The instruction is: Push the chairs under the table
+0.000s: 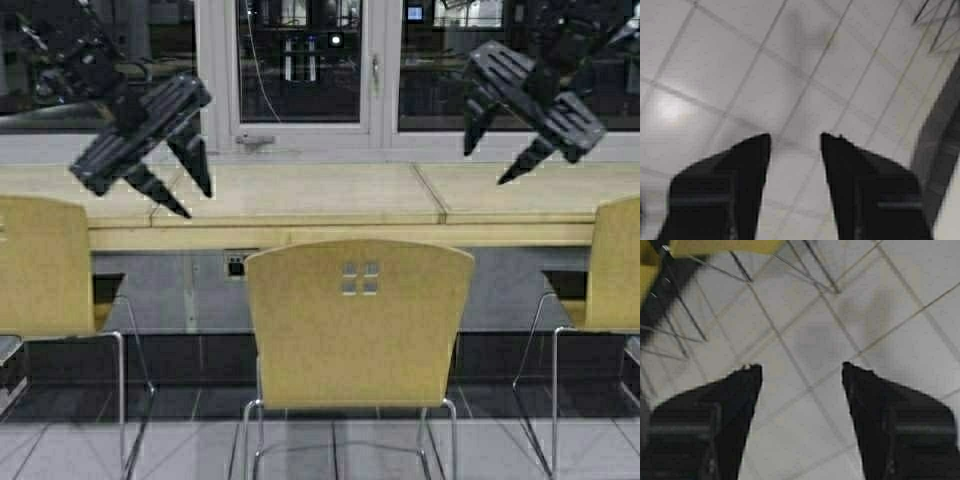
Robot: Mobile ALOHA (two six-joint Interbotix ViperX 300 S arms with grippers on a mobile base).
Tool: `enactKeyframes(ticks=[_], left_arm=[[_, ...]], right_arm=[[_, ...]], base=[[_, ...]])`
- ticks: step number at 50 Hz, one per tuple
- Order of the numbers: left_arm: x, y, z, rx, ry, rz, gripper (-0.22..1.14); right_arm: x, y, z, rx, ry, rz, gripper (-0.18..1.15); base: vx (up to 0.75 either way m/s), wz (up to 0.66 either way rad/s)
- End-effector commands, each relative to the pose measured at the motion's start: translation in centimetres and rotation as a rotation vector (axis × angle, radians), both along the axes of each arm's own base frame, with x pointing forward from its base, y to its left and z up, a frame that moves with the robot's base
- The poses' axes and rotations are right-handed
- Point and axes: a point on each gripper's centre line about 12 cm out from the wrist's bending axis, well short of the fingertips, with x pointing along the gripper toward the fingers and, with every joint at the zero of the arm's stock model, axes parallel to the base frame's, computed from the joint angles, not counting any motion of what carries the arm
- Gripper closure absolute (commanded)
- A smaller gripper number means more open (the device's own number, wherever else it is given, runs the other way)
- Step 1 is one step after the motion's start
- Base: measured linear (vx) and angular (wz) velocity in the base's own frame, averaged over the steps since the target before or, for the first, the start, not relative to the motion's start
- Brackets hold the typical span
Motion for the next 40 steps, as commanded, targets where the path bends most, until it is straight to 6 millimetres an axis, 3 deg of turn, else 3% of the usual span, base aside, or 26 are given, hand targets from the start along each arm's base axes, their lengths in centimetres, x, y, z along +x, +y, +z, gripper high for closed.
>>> enactKeyframes(ticks=[1,15,24,32,40], left_arm=[[2.0,-1.1,0.7,-0.059,-0.024,0.071,0.16],[2.8,-1.0,-0.1,-0.155,0.007,0.318,0.16],[3.0,-1.9,-0.6,-0.189,0.032,0.385,0.16],[3.9,-2.2,-2.3,-0.173,0.058,0.413,0.16],[4.1,-2.9,-4.5,-0.15,0.102,0.411,0.16]], right_arm=[[1.7,0.6,0.7,0.088,-0.014,-0.077,0.1],[2.2,1.0,-2.2,0.221,0.091,-0.235,0.1],[2.3,1.1,-3.3,0.242,0.124,-0.272,0.1],[3.3,1.3,-3.8,0.242,0.126,-0.274,0.1],[3.0,1.3,-5.2,0.233,0.167,-0.282,0.1]], base=[[0.3,-0.07],[0.31,-0.07],[0.27,-0.07],[0.26,0.0],[0.23,0.07]])
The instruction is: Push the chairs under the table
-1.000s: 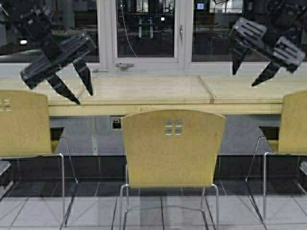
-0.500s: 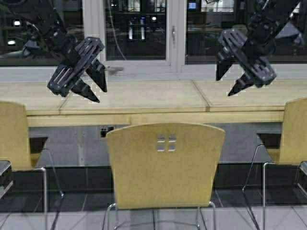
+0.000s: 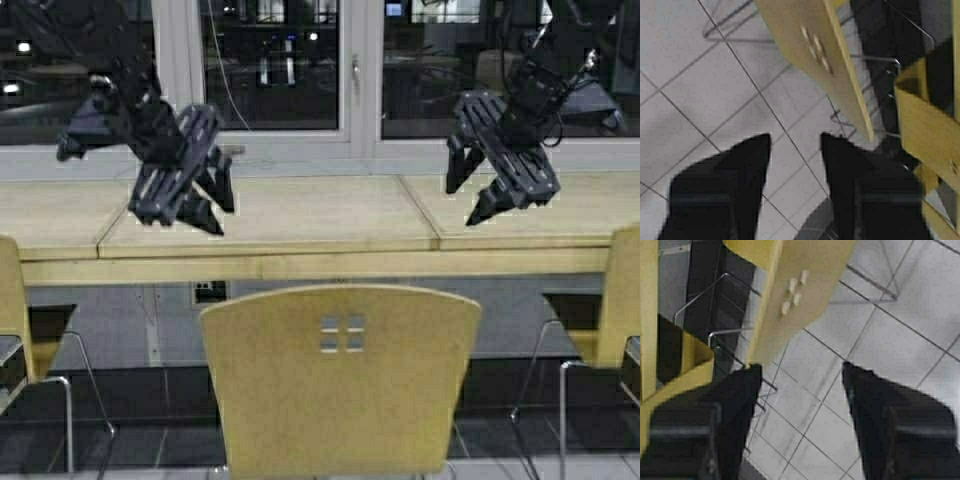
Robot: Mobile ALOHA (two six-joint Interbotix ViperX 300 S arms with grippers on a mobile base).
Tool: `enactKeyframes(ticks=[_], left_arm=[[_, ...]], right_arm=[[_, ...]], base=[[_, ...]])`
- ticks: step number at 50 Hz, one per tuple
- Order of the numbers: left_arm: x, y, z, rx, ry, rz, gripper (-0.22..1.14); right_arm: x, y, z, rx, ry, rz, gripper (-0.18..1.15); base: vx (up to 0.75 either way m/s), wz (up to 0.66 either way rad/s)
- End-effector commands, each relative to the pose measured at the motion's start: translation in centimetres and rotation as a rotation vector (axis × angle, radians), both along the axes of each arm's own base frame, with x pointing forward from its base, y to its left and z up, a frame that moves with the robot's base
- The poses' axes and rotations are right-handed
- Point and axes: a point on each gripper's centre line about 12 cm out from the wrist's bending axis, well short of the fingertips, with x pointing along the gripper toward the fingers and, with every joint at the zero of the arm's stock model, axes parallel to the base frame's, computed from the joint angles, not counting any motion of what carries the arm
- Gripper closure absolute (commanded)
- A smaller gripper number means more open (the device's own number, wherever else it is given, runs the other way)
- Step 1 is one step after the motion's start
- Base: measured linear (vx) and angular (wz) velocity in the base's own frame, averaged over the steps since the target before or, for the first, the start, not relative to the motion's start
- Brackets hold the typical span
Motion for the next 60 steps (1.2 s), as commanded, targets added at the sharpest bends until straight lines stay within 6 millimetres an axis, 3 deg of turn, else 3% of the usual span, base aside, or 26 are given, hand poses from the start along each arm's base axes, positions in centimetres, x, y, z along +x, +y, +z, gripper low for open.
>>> enactKeyframes(ticks=[1,19,43,60], left_arm=[[0.7,-0.7,-0.5,-0.003,0.003,0.0,0.16],[0.1,-1.8,-4.8,-0.006,0.115,0.019,0.16],[-1.0,-4.3,-7.7,-0.022,0.193,0.008,0.16],[-0.4,-5.0,-9.6,-0.027,0.222,0.025,0.16]], right_arm=[[0.1,0.3,-0.1,0.005,0.0,-0.002,0.1],[-2.4,0.8,-4.2,0.015,0.133,-0.047,0.1],[-3.3,0.8,-7.5,-0.002,0.22,-0.059,0.1],[-1.3,1.5,-9.4,-0.002,0.235,-0.049,0.1]], base=[[0.24,0.13],[0.22,0.1],[0.14,-0.04],[0.04,-0.02]])
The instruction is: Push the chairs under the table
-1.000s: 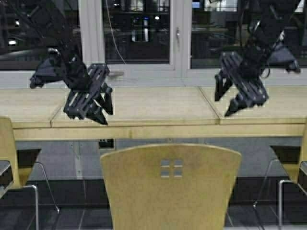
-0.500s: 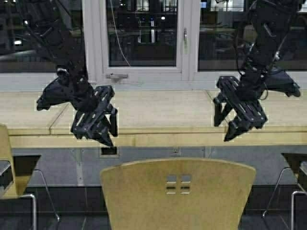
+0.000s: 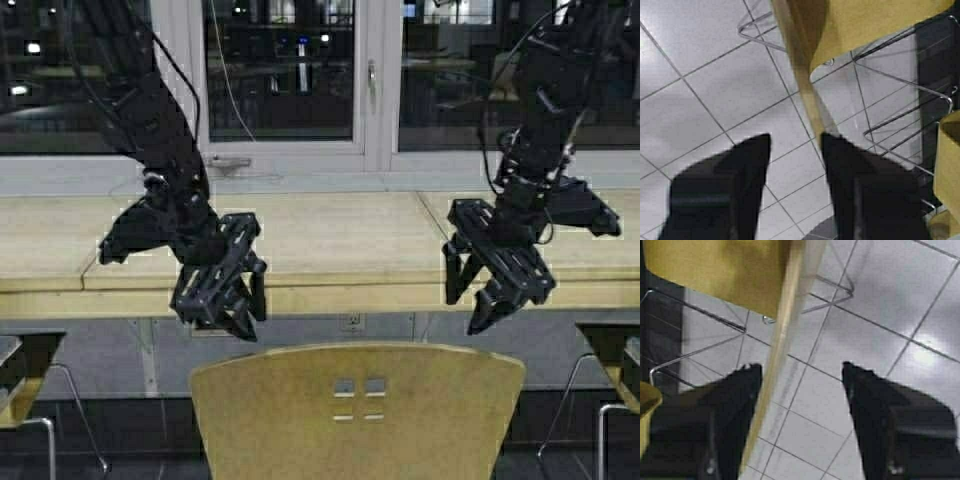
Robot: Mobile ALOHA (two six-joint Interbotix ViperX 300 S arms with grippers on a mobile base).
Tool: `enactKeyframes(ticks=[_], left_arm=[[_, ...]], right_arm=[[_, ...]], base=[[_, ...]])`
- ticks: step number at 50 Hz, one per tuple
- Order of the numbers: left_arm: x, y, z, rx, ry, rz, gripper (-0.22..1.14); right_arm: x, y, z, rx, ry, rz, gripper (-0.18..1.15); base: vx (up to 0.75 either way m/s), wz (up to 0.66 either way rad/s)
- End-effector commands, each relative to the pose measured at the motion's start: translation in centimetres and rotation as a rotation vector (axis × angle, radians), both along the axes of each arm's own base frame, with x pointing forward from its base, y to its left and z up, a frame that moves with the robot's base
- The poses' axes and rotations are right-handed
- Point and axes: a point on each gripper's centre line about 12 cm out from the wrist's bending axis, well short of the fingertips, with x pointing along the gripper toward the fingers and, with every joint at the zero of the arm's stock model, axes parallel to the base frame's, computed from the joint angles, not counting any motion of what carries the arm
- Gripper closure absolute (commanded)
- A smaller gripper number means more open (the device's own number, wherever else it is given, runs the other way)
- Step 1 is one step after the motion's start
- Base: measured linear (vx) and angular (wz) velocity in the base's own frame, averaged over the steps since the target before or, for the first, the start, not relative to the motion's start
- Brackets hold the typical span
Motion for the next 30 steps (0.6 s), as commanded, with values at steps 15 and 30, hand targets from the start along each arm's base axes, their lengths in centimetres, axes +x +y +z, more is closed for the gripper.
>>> enactKeyframes(ticks=[15,30], left_arm=[[2.7,-1.4,-1.0,-0.026,-0.026,0.01,0.16],[3.7,-2.1,-3.8,-0.018,-0.008,0.004,0.16]], right_arm=[[3.2,1.2,-1.6,0.025,-0.004,0.008,0.1],[4.2,1.4,-5.0,0.013,0.031,0.011,0.1]], base=[[0.0,0.0],[0.0,0.0]])
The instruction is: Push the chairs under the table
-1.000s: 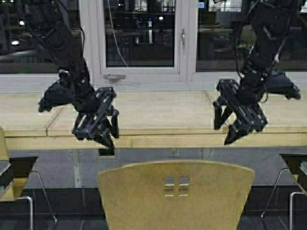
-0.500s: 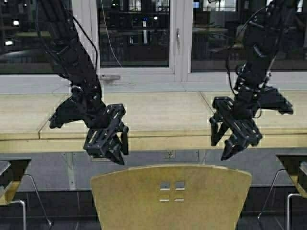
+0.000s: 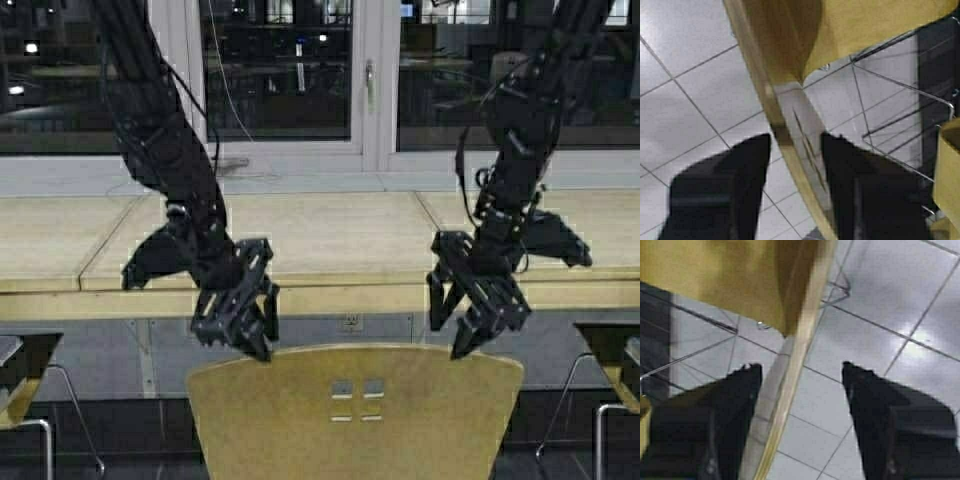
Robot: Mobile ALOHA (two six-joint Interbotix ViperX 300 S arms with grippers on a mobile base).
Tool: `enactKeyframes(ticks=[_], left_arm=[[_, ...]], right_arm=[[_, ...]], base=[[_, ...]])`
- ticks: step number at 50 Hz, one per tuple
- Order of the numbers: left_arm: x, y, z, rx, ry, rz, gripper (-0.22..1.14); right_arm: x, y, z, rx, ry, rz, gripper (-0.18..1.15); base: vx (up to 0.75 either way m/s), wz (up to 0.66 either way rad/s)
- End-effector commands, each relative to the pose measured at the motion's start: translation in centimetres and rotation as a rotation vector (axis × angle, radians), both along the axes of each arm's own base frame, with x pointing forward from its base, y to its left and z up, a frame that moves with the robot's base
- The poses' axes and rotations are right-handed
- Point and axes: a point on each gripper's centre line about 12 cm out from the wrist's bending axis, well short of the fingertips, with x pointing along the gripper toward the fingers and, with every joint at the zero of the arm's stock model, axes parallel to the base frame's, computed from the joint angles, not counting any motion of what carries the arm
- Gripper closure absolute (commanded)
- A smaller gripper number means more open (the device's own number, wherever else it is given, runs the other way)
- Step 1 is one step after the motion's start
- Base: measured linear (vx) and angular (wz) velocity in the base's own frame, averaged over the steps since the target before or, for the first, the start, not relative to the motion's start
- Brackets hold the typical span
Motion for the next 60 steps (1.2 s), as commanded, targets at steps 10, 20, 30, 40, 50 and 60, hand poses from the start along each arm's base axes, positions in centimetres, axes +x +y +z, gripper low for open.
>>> enactKeyframes(ticks=[10,20,30,40,50,60], left_arm=[[2.4,-1.3,-2.4,-0.012,-0.019,0.006,0.16],[3.8,-1.8,-4.4,-0.016,-0.027,0.011,0.16],[4.4,-2.1,-5.9,-0.015,-0.028,0.008,0.18],[4.6,-2.1,-6.2,-0.013,-0.029,0.019,0.47],[4.3,-1.8,-6.4,-0.023,-0.008,0.064,0.89],[4.6,-1.2,-6.1,-0.021,-0.008,0.111,0.88]], right_arm=[[3.0,0.9,-2.8,0.0,-0.025,0.015,0.1],[4.5,1.2,-4.8,-0.002,-0.037,0.035,0.1],[4.7,1.3,-6.2,-0.01,-0.027,0.051,0.14],[4.7,1.3,-6.3,-0.02,-0.032,0.088,0.64],[4.7,1.7,-5.8,-0.006,-0.021,0.145,0.97],[5.2,1.9,-5.5,-0.019,-0.047,0.199,0.93]], base=[[0.0,0.0],[0.0,0.0],[0.0,0.0],[0.0,0.01],[0.0,0.02],[0.03,0.05]])
